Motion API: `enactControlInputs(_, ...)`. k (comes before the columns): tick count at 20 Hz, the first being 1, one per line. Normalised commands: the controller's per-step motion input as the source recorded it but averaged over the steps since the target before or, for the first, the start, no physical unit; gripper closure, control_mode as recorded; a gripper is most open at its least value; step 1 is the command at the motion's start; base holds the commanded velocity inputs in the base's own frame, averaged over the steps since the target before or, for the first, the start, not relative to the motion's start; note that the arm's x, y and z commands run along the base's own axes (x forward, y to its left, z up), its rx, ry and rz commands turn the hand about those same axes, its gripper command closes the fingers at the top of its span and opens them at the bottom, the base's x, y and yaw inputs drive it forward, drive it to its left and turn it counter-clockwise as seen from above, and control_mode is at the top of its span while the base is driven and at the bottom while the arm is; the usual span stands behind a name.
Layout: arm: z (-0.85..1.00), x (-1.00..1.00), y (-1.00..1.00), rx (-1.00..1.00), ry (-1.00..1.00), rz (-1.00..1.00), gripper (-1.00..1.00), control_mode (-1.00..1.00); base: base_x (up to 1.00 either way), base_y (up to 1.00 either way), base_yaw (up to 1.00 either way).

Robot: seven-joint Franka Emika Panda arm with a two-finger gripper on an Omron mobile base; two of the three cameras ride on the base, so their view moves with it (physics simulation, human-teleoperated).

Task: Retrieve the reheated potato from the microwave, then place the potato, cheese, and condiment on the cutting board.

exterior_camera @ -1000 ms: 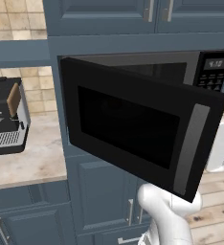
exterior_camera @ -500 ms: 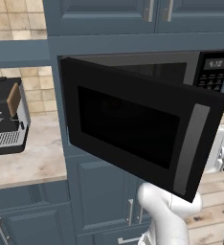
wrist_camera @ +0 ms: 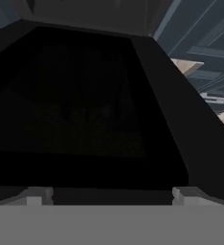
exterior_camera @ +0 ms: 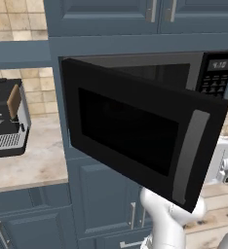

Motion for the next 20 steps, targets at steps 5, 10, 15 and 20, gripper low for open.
enactControlInputs(5,0.03,-0.5,0.36,-0.07,-0.05,0.0,-1.0,-1.0,0.0,0.0,0.0)
enactControlInputs(10,0.04,-0.3,0.59,-0.17,-0.09,-0.04,-1.0,-1.0,0.0,0.0,0.0)
enactControlInputs(15,0.07,-0.19,0.71,-0.18,-0.08,-0.08,-1.0,-1.0,0.0,0.0,0.0)
enactControlInputs(20,0.0,-0.31,0.69,-0.11,-0.11,-0.1,-1.0,-1.0,0.0,0.0,0.0)
